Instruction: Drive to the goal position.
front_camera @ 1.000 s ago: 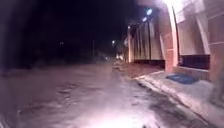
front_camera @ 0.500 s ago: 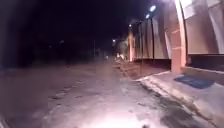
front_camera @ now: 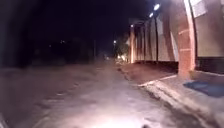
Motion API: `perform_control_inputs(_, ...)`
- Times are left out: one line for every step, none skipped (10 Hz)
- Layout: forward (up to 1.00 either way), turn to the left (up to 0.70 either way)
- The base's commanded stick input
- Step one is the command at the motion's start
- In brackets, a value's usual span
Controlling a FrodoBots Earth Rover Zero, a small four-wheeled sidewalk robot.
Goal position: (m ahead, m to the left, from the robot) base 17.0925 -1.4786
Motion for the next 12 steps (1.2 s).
perform_control_inputs(0.70, 0.00)
perform_control_inputs(0.70, 0.00)
perform_control_inputs(0.70, 0.00)
perform_control_inputs(0.70, 0.00)
perform_control_inputs(0.70, 0.00)
perform_control_inputs(0.70, 0.00)
perform_control_inputs(0.70, 0.00)
perform_control_inputs(0.70, 0.00)
perform_control_inputs(0.70, 0.00)
perform_control_inputs(0.70, 0.00)
perform_control_inputs(0.70, 0.00)
perform_control_inputs(0.70, 0.00)
